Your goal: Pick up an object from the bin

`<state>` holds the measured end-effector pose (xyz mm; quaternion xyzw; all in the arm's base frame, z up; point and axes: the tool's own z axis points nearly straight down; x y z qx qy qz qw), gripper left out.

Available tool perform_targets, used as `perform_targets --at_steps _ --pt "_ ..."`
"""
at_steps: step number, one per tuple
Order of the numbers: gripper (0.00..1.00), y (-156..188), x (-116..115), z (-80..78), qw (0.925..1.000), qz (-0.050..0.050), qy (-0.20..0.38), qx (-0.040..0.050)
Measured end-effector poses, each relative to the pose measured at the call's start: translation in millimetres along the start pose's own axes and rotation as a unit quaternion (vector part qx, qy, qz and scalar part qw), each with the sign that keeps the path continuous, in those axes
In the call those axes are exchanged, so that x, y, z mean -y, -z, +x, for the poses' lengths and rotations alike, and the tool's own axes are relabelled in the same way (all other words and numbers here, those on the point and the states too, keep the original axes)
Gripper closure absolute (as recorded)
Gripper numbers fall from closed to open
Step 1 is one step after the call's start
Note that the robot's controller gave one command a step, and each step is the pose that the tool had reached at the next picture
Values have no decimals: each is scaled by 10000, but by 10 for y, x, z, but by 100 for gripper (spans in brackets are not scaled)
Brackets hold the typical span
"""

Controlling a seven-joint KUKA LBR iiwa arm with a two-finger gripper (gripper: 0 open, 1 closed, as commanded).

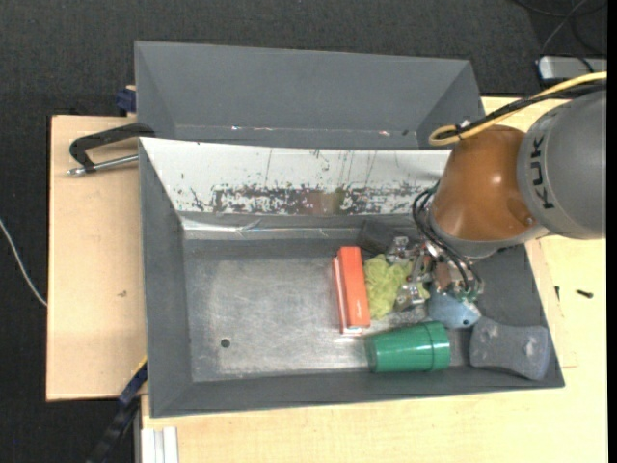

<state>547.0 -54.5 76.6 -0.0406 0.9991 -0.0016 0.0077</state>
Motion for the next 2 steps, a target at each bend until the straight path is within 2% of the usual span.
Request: perform_targets --at_steps 1,2 --pt "100 0 0 0 10000 1 1 1" --pt "100 1261 -120 -138 9995 -18 -307 -51"
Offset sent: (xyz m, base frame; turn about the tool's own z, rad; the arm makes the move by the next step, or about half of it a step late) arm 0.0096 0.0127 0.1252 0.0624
